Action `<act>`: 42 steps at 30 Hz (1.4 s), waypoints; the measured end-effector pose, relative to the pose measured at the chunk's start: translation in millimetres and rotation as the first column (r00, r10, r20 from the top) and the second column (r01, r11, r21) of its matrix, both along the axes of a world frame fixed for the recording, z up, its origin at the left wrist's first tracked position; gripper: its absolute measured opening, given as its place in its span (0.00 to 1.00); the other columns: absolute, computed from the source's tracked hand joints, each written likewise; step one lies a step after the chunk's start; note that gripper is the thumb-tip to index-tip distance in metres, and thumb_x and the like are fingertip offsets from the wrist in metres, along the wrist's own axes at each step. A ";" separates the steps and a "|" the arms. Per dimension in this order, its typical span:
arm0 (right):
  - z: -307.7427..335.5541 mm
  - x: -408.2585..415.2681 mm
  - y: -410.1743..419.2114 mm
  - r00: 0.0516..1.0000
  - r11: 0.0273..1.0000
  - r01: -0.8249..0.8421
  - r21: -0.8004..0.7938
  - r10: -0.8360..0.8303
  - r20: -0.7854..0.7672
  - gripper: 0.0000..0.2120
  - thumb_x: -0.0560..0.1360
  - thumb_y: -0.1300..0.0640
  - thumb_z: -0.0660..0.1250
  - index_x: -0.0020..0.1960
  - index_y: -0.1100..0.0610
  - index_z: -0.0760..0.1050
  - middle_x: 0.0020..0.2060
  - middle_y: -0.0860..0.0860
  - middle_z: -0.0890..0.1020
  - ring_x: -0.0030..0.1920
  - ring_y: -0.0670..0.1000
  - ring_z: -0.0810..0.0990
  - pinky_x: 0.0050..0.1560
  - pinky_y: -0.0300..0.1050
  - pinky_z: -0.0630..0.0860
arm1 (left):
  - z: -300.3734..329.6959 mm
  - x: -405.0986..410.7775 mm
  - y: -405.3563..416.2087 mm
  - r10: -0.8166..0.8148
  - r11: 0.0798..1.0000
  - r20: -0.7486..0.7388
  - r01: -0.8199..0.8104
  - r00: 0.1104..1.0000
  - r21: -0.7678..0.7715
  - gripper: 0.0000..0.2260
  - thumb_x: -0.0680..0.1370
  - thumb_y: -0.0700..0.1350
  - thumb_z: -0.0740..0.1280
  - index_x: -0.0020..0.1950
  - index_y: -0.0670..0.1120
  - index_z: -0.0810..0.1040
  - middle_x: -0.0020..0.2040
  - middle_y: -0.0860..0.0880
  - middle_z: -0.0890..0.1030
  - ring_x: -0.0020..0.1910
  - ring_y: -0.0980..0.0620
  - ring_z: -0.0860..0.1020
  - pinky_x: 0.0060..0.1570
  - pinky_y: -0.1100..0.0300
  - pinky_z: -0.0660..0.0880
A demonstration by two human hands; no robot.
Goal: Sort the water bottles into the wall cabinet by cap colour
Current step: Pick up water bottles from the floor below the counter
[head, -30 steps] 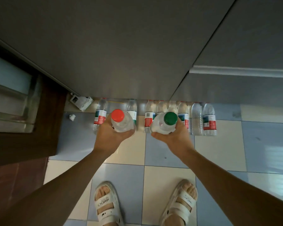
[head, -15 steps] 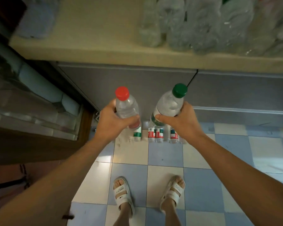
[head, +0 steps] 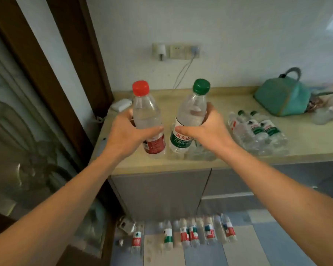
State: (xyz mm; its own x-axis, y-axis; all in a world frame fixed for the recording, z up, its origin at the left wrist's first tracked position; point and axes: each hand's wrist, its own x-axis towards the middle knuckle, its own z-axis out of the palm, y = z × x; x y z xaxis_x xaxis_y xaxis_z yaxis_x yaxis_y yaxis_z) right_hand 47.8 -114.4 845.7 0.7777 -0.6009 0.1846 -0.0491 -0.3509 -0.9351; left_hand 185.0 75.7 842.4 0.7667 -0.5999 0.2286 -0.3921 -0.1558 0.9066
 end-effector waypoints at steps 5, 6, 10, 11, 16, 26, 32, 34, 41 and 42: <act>110.4 13.0 -5.5 0.986 0.996 0.060 -0.064 -0.049 0.158 0.35 0.59 0.48 0.85 0.61 0.47 0.71 0.51 0.42 0.84 0.49 0.39 0.83 0.48 0.39 0.79 | 109.2 25.1 -13.3 0.056 0.982 0.104 -0.036 0.993 -0.185 0.41 0.63 0.62 0.80 0.72 0.55 0.68 0.58 0.60 0.81 0.54 0.62 0.81 0.48 0.65 0.79; 130.6 15.0 -9.3 0.982 0.995 0.064 -0.071 -0.050 0.182 0.35 0.60 0.47 0.84 0.61 0.47 0.71 0.51 0.42 0.84 0.50 0.40 0.83 0.49 0.40 0.80 | 129.1 28.9 -18.7 0.066 0.973 0.097 -0.043 0.993 -0.228 0.42 0.62 0.63 0.79 0.71 0.56 0.67 0.58 0.59 0.80 0.53 0.63 0.81 0.46 0.66 0.79; 209.2 27.6 -32.2 0.952 0.990 0.093 -0.104 -0.058 0.300 0.32 0.59 0.44 0.83 0.58 0.48 0.72 0.50 0.43 0.85 0.49 0.40 0.84 0.50 0.41 0.81 | 208.8 44.1 -45.4 0.104 0.915 0.084 -0.062 0.991 -0.399 0.40 0.62 0.62 0.78 0.69 0.57 0.67 0.55 0.58 0.80 0.48 0.67 0.81 0.46 0.63 0.78; 228.3 31.7 -38.6 0.941 0.988 0.104 -0.111 -0.062 0.334 0.31 0.59 0.44 0.83 0.57 0.48 0.73 0.48 0.43 0.85 0.47 0.39 0.84 0.49 0.40 0.81 | 228.9 47.2 -52.2 0.107 0.898 0.087 -0.058 0.990 -0.436 0.39 0.62 0.62 0.78 0.69 0.56 0.67 0.55 0.58 0.80 0.49 0.67 0.81 0.47 0.61 0.78; 309.8 54.0 -75.0 0.874 0.981 0.110 -0.162 -0.018 0.486 0.29 0.63 0.45 0.82 0.60 0.47 0.74 0.49 0.41 0.85 0.46 0.35 0.83 0.39 0.31 0.78 | 320.1 57.3 -83.7 0.127 0.826 0.156 -0.018 0.979 -0.563 0.40 0.62 0.62 0.77 0.71 0.54 0.68 0.58 0.58 0.81 0.52 0.61 0.83 0.54 0.55 0.79; 397.1 125.5 -135.0 0.768 0.958 0.120 -0.260 0.076 0.636 0.19 0.71 0.50 0.78 0.59 0.49 0.75 0.46 0.43 0.85 0.45 0.41 0.85 0.40 0.35 0.81 | 411.6 100.3 -148.3 0.301 0.793 0.329 -0.043 0.895 -0.608 0.33 0.72 0.55 0.76 0.74 0.56 0.67 0.64 0.56 0.78 0.59 0.55 0.79 0.57 0.52 0.78; 423.6 184.7 -156.8 0.700 0.950 0.195 -0.244 0.040 0.714 0.22 0.74 0.46 0.74 0.64 0.45 0.71 0.53 0.44 0.82 0.53 0.45 0.83 0.53 0.50 0.81 | 437.7 149.3 -183.9 0.317 0.798 0.314 -0.072 0.895 -0.599 0.31 0.73 0.56 0.76 0.73 0.57 0.67 0.61 0.57 0.78 0.59 0.53 0.79 0.60 0.48 0.77; 430.2 204.8 -162.9 0.689 0.952 0.201 -0.233 0.032 0.724 0.24 0.74 0.45 0.73 0.67 0.46 0.69 0.56 0.45 0.81 0.55 0.46 0.82 0.55 0.50 0.81 | 442.0 166.7 -194.7 0.304 0.812 0.342 -0.054 0.889 -0.581 0.27 0.73 0.55 0.76 0.68 0.61 0.67 0.57 0.58 0.78 0.55 0.56 0.80 0.59 0.50 0.78; 456.2 271.1 -183.9 0.670 0.946 0.251 -0.203 -0.018 0.742 0.28 0.77 0.47 0.72 0.72 0.50 0.66 0.55 0.42 0.78 0.51 0.37 0.78 0.44 0.32 0.72 | 459.0 224.5 -233.9 0.277 0.832 0.346 -0.044 0.896 -0.552 0.32 0.74 0.54 0.75 0.75 0.54 0.66 0.58 0.57 0.77 0.58 0.53 0.78 0.60 0.51 0.76; 457.0 279.6 -187.6 0.673 0.947 0.251 -0.198 -0.024 0.739 0.29 0.77 0.48 0.72 0.73 0.50 0.65 0.56 0.43 0.78 0.51 0.37 0.77 0.43 0.32 0.71 | 460.2 232.4 -238.3 0.270 0.839 0.345 -0.044 0.899 -0.542 0.32 0.75 0.54 0.75 0.75 0.54 0.66 0.59 0.56 0.77 0.58 0.52 0.78 0.62 0.48 0.76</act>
State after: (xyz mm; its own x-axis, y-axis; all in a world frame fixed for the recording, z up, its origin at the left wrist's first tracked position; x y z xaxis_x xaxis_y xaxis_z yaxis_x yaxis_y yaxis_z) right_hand 327.5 -302.0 1302.7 0.2442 -0.5289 0.8128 0.5289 -0.6299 -0.5688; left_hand 417.5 -162.6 1302.6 0.6160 -0.1886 0.7648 -0.7406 0.1921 0.6439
